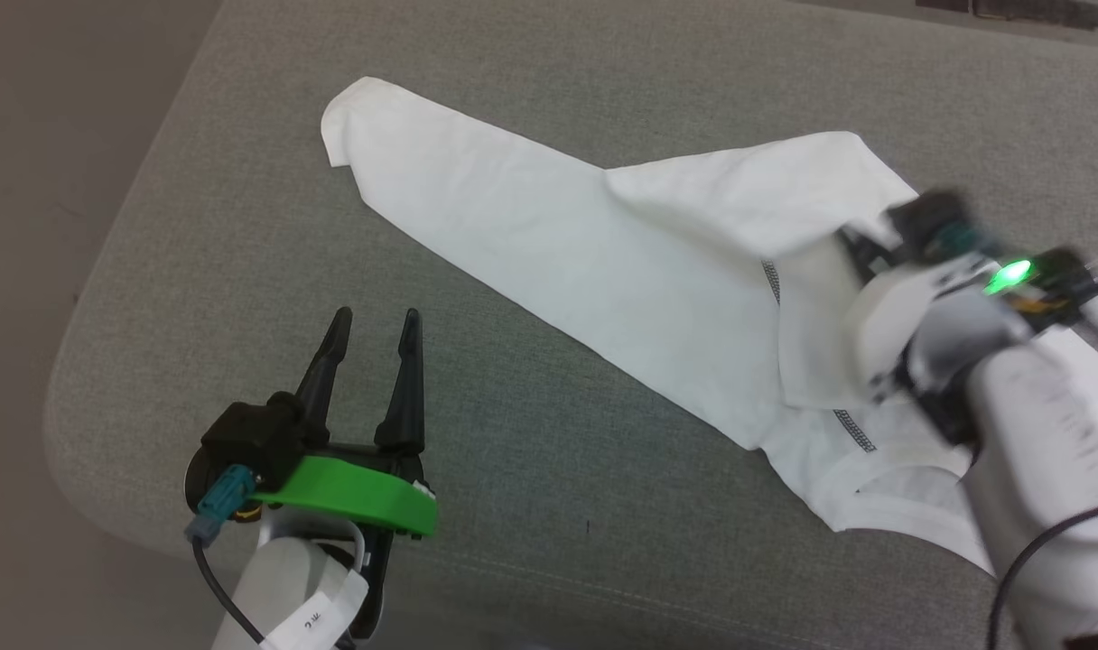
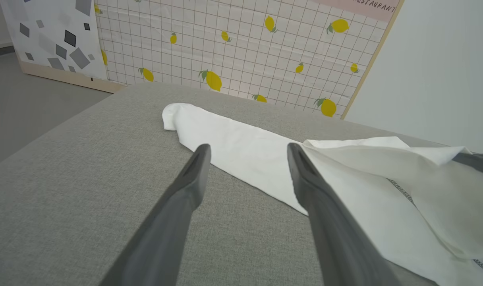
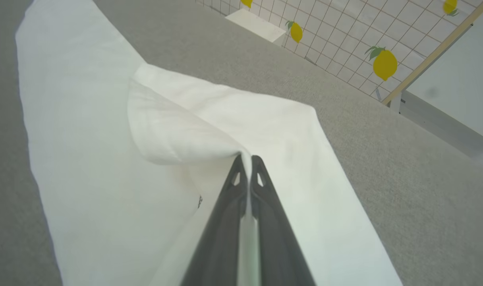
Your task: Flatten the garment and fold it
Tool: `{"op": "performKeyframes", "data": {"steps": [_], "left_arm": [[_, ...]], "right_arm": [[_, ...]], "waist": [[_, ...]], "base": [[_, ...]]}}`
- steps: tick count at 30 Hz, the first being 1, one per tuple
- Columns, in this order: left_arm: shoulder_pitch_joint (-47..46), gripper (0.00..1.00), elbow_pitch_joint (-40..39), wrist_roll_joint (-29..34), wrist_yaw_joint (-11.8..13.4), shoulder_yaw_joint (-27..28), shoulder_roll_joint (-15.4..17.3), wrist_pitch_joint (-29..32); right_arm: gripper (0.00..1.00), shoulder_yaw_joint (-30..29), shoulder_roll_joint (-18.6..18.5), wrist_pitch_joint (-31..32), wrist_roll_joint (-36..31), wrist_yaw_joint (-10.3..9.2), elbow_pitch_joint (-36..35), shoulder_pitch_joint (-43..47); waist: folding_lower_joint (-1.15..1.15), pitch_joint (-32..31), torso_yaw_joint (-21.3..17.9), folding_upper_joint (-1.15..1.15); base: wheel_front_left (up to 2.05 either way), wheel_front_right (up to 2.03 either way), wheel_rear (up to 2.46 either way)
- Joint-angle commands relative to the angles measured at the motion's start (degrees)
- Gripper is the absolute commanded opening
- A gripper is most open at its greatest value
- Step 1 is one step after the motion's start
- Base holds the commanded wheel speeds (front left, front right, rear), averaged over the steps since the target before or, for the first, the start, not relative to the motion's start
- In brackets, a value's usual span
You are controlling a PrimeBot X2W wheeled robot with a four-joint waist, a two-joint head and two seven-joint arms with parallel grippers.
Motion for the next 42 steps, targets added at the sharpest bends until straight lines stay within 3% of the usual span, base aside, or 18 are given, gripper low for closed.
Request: {"op": "performKeyframes", "data": {"steps": [1,6,11,17,18,19,23,27,32,38,42], "left_arm": [[-0.9,1.00,-0.2,0.3,0.4,0.2,-0.1,-0.2],[-2.0,1.00,-0.6,0.5,0.1,-0.4,-0.1,-0.2],[-3.4,1.00,-0.6,0.3,-0.1,-1.4,-0.1,-0.2],[-4.4,1.00,-0.7,0.4,-0.2,-2.1,-0.1,-0.2],[-4.4,1.00,-0.7,0.4,-0.2,-2.1,-0.1,-0.2],[-4.4,1.00,-0.7,0.5,-0.2,-2.0,-0.1,-0.2],[-4.2,1.00,-0.4,1.0,-0.2,-1.6,-0.1,-0.2],[-3.1,1.00,0.1,1.6,-0.3,-1.0,-0.1,-0.2],[-0.8,1.00,1.4,2.5,-0.5,-0.1,-0.1,-0.2],[1.1,1.00,4.0,1.6,-0.8,0.0,-0.1,-0.2],[0.4,1.00,8.1,-1.8,-0.8,-1.6,-0.1,1.3]], "right_arm": [[0.00,-3.4,-0.6,0.0,0.6,-0.11,0.4,-3.0],[0.00,-16.5,-4.6,0.8,-0.9,-0.11,5.7,-10.8],[0.00,-31.1,-8.1,1.6,-6.7,-0.11,11.8,-16.3],[0.00,-46.0,-8.1,3.9,-17.1,-0.11,12.5,-16.9],[0.42,-47.1,-7.5,4.3,-18.1,-0.11,12.3,-16.6],[1.00,-47.9,-6.7,4.6,-19.0,-0.11,12.0,-16.1],[1.00,-47.3,-4.2,0.6,-19.5,-0.11,9.0,-13.2],[1.00,-44.5,0.3,-6.3,-14.4,-0.11,4.5,-8.3],[1.00,-35.2,6.2,-14.0,-7.0,-0.11,-4.9,3.6],[1.00,-25.3,8.7,-17.6,1.5,-0.11,-14.6,17.6],[1.00,-21.1,8.9,-18.5,6.2,-0.11,-16.6,22.9]], "waist": [[0.00,0.5,0.0,0.00],[0.00,2.7,1.0,0.00],[0.00,5.3,2.9,0.00],[0.00,7.2,4.5,0.00],[0.00,7.3,4.5,0.00],[0.00,7.3,4.4,0.00],[0.00,6.1,3.4,0.00],[0.00,3.3,1.0,0.00],[0.00,-1.2,-3.3,0.00],[0.00,-5.0,-8.8,0.00],[0.00,-6.5,-11.7,0.00]], "base": [[0.00,0.00,0.00],[0.00,0.00,0.00],[0.00,0.00,0.00],[0.00,0.00,0.00],[0.00,0.00,0.00],[0.00,0.00,0.00],[0.00,0.00,0.00],[0.00,0.00,0.00],[0.00,0.00,0.00],[0.00,0.00,0.00],[0.00,0.00,0.00]]}}
